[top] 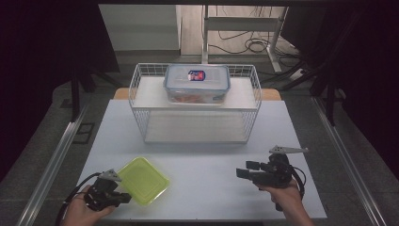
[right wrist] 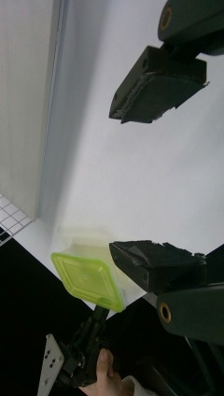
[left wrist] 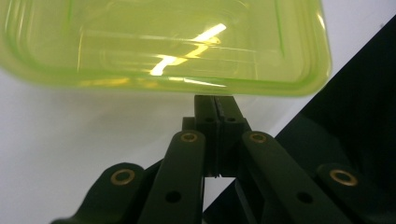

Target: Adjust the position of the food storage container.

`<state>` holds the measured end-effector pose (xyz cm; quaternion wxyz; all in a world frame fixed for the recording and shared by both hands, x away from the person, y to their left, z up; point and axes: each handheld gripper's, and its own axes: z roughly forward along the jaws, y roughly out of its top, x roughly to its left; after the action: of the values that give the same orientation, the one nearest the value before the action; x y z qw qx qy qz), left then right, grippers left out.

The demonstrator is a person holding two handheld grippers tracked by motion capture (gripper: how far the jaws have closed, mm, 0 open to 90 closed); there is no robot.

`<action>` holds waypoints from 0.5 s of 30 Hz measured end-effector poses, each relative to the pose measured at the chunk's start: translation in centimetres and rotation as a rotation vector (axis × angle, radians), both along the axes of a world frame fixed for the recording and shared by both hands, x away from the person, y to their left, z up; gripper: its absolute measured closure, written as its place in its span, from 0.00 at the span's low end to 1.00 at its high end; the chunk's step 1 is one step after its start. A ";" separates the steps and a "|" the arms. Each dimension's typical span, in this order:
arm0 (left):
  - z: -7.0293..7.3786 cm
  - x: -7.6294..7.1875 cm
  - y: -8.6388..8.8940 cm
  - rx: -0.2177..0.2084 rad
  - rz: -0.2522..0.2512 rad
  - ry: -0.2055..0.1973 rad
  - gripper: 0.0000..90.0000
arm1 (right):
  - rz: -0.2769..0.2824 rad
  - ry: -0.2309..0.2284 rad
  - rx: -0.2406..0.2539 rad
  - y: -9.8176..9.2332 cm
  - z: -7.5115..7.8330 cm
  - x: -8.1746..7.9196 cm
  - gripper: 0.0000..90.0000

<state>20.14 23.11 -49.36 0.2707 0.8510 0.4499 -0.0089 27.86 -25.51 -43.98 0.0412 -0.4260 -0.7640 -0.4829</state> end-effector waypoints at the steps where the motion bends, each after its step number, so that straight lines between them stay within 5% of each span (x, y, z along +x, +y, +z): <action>1: 0.0 0.1 -0.4 0.000 -0.002 -0.001 1.00 | -0.001 0.002 0.000 0.0 0.0 0.0 0.33; 10: 0.0 1.0 -2.9 -0.006 -0.015 -0.011 1.00 | -0.005 0.010 -0.004 -0.2 -0.2 0.1 0.33; 15: 0.4 0.2 -2.2 -0.031 -0.010 -0.016 1.00 | -0.008 0.012 0.000 -0.3 -0.2 0.0 0.33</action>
<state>20.30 20.92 -48.99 0.2875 0.8490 0.4432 -0.0105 27.90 -25.84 -44.14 0.0437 -0.4322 -0.7620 -0.4802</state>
